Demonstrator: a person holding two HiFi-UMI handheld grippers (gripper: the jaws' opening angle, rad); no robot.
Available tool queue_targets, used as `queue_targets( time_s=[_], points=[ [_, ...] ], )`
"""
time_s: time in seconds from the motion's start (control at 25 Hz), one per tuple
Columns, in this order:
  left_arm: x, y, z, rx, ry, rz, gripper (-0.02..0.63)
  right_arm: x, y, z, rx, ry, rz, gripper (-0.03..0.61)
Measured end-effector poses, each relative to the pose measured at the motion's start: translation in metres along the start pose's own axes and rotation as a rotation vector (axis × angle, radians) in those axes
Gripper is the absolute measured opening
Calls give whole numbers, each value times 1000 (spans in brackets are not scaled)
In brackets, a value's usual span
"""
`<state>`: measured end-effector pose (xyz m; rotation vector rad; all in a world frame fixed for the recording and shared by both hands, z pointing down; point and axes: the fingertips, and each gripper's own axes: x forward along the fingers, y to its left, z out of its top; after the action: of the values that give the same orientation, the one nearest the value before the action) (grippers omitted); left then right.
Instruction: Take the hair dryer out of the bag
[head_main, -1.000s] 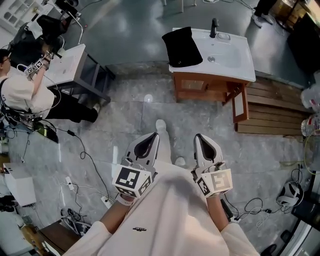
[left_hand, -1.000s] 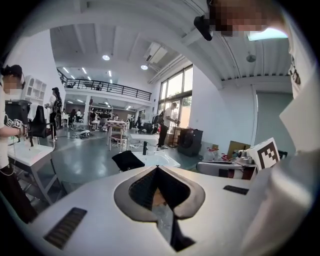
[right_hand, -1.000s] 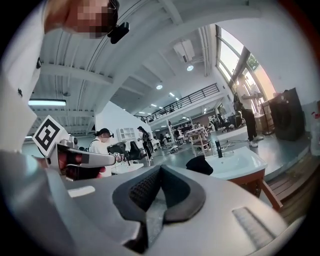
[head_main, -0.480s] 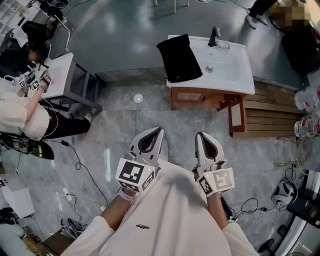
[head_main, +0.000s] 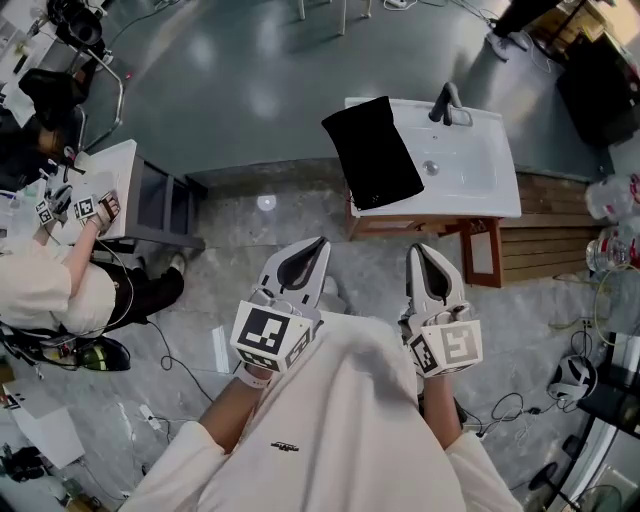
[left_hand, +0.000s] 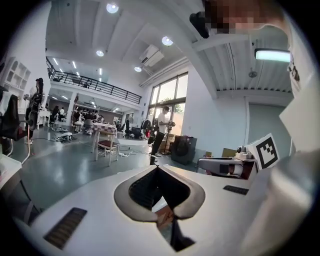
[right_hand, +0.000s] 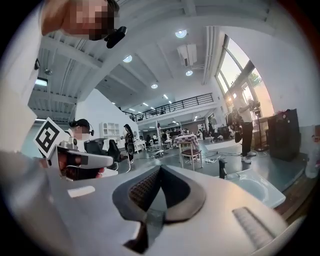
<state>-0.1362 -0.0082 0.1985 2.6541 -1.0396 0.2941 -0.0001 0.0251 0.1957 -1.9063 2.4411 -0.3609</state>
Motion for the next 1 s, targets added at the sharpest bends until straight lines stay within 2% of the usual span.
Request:
queue_targets(
  time_s=[0.16, 0.4, 0.72, 1.0],
  points=[
    [20, 25, 4, 22, 5, -40, 6, 26, 3, -5, -13, 5, -29, -3],
    [41, 31, -5, 6, 39, -86, 6, 44, -4, -20, 11, 43, -53, -3],
    [65, 43, -7, 10, 67, -85, 6, 70, -12, -28, 17, 71, -39, -3],
    [104, 46, -21, 35, 127, -88, 6, 86, -43, -43, 44, 86, -55, -3]
  ],
)
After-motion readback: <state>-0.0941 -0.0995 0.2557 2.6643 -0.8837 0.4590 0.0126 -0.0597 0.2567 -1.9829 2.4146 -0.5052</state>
